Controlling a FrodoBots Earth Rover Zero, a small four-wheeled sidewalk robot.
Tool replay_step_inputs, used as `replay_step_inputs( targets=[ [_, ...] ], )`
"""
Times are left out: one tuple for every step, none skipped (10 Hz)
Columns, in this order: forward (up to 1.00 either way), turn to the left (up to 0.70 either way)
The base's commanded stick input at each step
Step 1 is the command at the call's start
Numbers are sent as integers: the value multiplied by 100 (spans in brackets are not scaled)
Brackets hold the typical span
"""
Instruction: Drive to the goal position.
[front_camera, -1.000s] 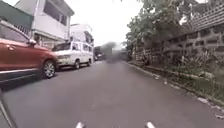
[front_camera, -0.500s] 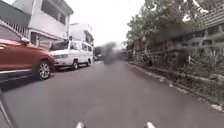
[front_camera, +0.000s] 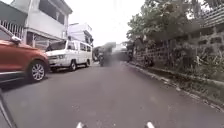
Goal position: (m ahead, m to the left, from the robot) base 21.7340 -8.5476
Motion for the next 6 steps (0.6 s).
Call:
replay_step_inputs(
  targets=[
    [70,0],
    [70,0],
    [70,0],
    [70,0],
    [70,-2],
    [70,-8]
  ],
)
